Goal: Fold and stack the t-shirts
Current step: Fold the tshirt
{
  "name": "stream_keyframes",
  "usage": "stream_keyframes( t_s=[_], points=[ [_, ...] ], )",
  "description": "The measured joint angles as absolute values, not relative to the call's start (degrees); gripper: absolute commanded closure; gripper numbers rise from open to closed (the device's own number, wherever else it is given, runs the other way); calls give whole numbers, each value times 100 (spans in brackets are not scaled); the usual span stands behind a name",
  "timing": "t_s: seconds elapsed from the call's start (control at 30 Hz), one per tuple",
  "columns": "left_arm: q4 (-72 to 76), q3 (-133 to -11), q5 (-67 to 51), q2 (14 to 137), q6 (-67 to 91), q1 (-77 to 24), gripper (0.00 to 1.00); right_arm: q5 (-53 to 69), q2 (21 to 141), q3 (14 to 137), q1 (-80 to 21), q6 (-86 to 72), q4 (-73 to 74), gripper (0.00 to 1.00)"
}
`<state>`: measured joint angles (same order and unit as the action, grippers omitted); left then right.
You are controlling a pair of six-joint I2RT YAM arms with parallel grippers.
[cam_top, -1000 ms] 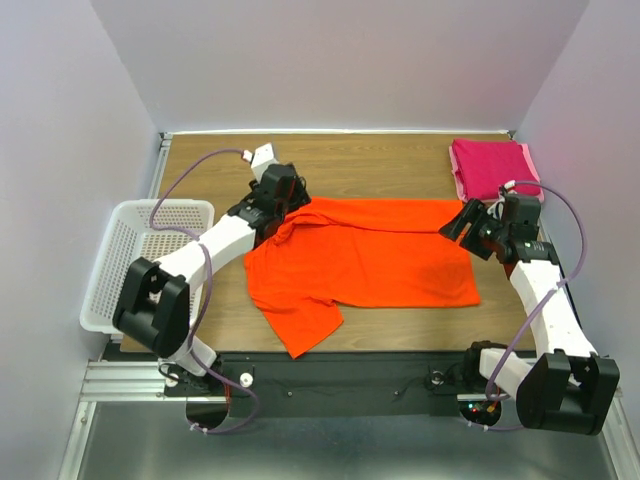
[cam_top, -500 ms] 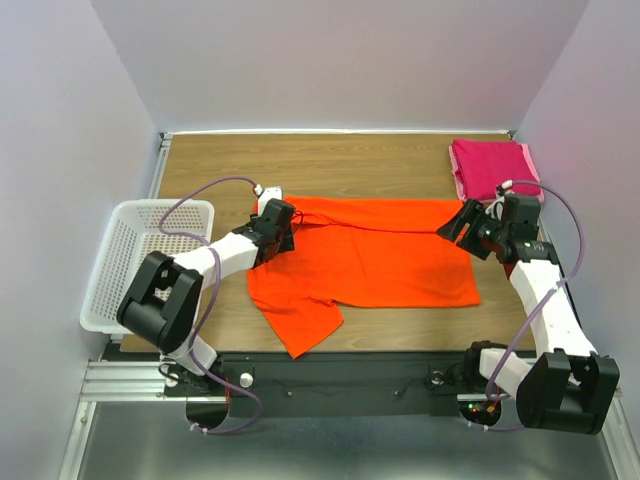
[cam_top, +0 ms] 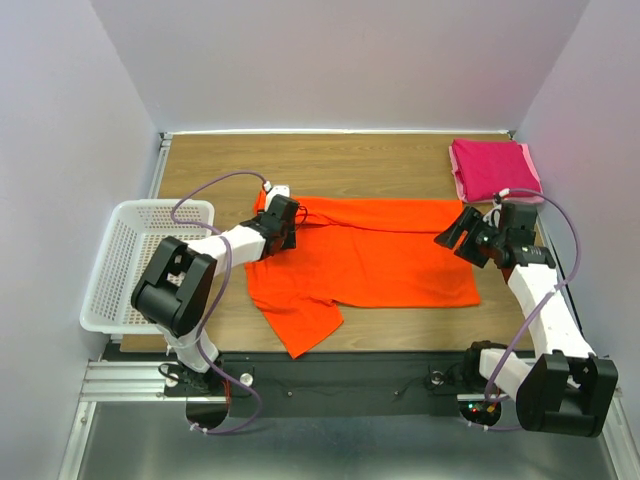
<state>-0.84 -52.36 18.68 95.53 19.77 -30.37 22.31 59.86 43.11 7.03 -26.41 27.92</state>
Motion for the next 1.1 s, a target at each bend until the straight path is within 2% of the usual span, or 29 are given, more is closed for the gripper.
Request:
stream_keyframes(
  t_s=[0.07, 0.2, 0.3, 0.33, 0.37, 0.47, 0.53, 0.73, 0.87, 1.1],
  points=[
    [-73, -5258, 1876, 9553, 1975, -3024, 47, 2228, 5953, 4311, 703, -2670, 2792, 26],
    [-64, -5266, 1868, 9574, 1966, -3006, 56, 2228, 5922, 4311, 703, -2700, 2790, 26],
    [-93, -5288, 1844, 9647, 1953, -2998, 71, 2228, 5922, 4311, 703, -2714, 2792, 26],
    [-110, -5310, 1837, 9673, 1944, -2998, 71, 2228, 5920, 4311, 703, -2724, 2792, 26],
    [-123, -5328, 1828, 9699, 1940, -2995, 80, 2228, 5922, 4311, 703, -2727, 2792, 26],
    [-283, -5441, 1802, 9723, 1920, -2995, 95, 2226, 5920, 4311, 703, -2744, 2792, 26],
    [-473, -5616, 1796, 9723, 1907, -2993, 100, 2226, 5916, 4311, 703, -2753, 2792, 26],
    [-1120, -6184, 1619, 9502, 1905, -2987, 100, 2226, 5909, 4311, 703, -2808, 2792, 26],
    [-1599, -6600, 1007, 9227, 1935, -2864, 100, 2226, 5909, 4313, 703, -2812, 2792, 26],
    [-1944, -6429, -215, 8892, 2047, -1909, 100, 2224, 5909, 4311, 703, -2829, 2792, 26]
  ],
)
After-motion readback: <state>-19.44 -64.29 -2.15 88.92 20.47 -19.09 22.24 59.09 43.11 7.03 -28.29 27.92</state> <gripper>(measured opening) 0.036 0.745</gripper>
